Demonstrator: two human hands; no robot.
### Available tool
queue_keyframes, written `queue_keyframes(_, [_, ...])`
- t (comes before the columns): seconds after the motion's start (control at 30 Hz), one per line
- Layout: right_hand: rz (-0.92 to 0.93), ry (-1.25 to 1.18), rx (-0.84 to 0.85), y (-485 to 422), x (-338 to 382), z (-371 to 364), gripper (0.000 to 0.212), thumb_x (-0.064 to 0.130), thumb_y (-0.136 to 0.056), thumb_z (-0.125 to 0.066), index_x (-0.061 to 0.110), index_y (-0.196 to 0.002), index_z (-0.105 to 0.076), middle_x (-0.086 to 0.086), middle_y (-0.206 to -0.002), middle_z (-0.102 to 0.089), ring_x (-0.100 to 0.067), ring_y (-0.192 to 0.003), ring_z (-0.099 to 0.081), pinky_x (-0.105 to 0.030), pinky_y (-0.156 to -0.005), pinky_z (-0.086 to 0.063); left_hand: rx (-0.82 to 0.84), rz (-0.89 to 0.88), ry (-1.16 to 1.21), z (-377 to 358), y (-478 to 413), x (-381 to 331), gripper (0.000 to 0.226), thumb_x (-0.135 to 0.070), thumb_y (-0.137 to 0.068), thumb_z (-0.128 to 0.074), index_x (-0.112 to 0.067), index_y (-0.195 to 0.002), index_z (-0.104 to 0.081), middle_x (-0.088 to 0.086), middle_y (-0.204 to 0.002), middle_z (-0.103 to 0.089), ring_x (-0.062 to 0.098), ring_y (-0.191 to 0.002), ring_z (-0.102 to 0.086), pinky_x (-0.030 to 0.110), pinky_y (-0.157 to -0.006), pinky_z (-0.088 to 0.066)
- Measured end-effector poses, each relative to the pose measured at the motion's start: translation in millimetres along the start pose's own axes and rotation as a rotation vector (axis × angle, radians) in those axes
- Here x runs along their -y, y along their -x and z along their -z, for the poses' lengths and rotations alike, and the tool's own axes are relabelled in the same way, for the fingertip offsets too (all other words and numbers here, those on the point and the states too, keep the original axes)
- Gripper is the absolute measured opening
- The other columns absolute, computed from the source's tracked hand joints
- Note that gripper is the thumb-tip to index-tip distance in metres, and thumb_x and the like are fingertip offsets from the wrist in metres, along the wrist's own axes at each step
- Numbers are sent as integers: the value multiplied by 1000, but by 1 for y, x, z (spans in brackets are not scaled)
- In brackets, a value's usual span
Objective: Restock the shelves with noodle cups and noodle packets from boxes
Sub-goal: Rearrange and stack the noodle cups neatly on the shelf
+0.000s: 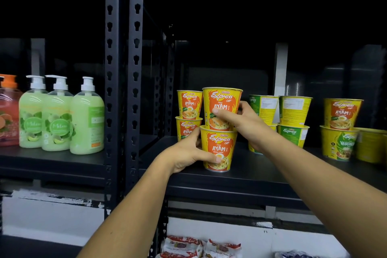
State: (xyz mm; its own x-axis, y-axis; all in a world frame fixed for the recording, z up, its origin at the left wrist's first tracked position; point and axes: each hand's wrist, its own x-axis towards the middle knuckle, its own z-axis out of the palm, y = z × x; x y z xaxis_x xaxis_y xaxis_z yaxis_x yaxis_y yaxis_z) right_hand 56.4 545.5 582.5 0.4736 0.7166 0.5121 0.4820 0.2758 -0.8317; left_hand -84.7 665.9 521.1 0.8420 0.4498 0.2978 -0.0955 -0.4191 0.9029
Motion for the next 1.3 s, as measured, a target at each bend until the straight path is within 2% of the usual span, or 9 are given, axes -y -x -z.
queue_keyframes(0.43, [7,32,10,0,1,3,89,57,-70,-85,27,-141,-41,11,-118,-63,-9,-101,-66,-28,-75,-54,16,1,27,1,2,-1,92,-9,-74,-91,-39,-143,-38,-4,-136,-64,15,-124,-63,43,-110,-50])
queue_keyframes(0.63, [14,36,14,-1,-2,5,99,64,-59,-83,27,-142,-43,8,-122,-65,-12,-105,-67,-32,-82,-56,19,-5,47,1,1,0,88,-7,-75,-90,-42,-137,-40,-4,-135,-65,15,-123,-64,38,-105,-52])
queue_keyframes(1.03, [35,5,34,1,-9,4,96,62,-63,-82,27,-143,-43,6,-125,-65,-12,-106,-68,-31,-82,-57,14,-9,51,0,2,-1,84,-6,-76,-89,-44,-135,-41,-5,-134,-64,12,-121,-64,32,-99,-54])
queue_keyframes(1.2, [30,-16,34,0,-15,2,99,65,-61,-82,27,-143,-43,6,-127,-66,-14,-109,-69,-42,-95,-58,11,-8,50,-1,3,-1,88,-6,-77,-88,-39,-142,-39,-6,-134,-64,12,-121,-65,30,-96,-54])
queue_keyframes(1.3, [8,6,66,6,-22,3,99,70,-62,-78,28,-144,-42,5,-132,-63,-14,-112,-67,-42,-98,-57,8,-13,50,-2,3,-2,86,-6,-78,-88,-41,-140,-39,-7,-133,-64,11,-120,-65,27,-91,-56])
